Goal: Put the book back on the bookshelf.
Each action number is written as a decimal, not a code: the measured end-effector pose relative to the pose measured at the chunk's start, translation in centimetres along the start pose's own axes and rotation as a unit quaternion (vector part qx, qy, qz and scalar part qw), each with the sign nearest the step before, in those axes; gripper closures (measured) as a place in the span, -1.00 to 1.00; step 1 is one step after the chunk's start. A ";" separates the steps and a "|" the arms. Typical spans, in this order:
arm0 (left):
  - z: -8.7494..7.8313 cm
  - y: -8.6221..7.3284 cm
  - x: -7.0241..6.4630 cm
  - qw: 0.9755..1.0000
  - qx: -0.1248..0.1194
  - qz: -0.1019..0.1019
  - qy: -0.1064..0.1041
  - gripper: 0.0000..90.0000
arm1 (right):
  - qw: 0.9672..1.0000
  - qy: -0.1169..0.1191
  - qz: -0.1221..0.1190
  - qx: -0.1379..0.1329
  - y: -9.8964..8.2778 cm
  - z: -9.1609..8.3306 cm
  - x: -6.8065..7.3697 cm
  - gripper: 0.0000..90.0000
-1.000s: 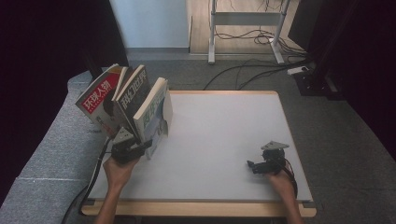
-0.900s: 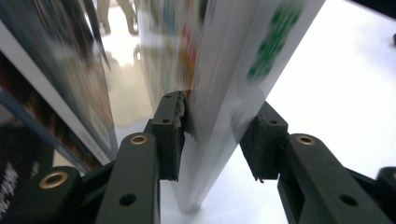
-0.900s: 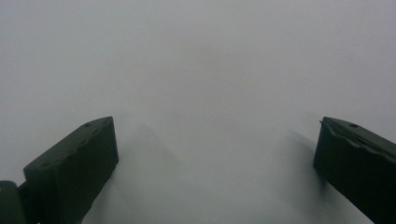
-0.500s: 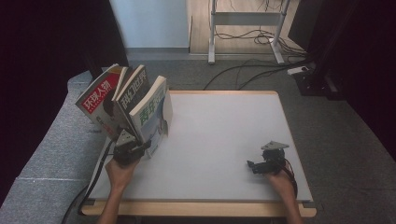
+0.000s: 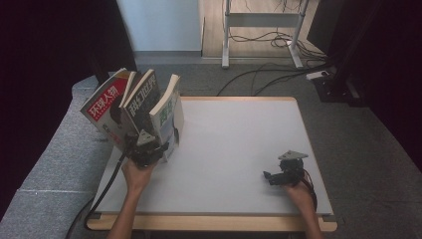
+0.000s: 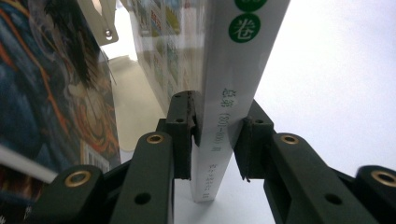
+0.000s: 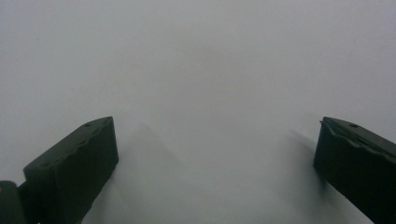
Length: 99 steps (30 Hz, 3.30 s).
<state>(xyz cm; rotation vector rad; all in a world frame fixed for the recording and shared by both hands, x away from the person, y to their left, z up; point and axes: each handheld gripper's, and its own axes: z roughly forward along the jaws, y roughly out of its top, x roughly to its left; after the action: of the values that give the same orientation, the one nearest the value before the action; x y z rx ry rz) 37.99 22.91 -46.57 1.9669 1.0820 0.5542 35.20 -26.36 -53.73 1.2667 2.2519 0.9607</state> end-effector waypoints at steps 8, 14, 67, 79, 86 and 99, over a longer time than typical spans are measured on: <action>0.6 0.5 0.0 1.000 0.003 0.001 0.004 0.53 | 1.000 0.000 0.000 0.000 0.0 0.0 0.0 -1.00; 0.9 0.8 -0.1 1.000 0.005 0.002 0.006 0.51 | 1.000 0.000 0.000 0.000 0.0 0.0 0.0 -1.00; -1.5 -0.1 -0.2 0.995 -0.019 0.000 -0.101 -0.68 | 1.000 0.000 -0.001 0.000 0.0 0.0 0.0 -1.00; -2.6 -0.9 -0.7 0.993 -0.010 -0.008 -0.119 -0.92 | 1.000 0.000 -0.001 -0.001 0.0 0.0 0.0 -1.00; -3.7 -1.6 -1.3 0.993 0.001 0.004 -0.118 -0.97 | 1.000 -0.001 -0.001 -0.001 0.0 0.0 0.0 -1.00; -5.8 -3.3 -2.7 0.993 0.014 0.029 -0.111 -1.00 | 1.000 -0.001 -0.001 -0.001 0.0 0.0 0.0 -1.00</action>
<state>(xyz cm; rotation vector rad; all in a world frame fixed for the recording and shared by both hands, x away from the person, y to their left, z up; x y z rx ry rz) 30.96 24.18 -45.90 2.0355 0.9005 0.3424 35.20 -26.34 -53.72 1.2636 2.2510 0.9601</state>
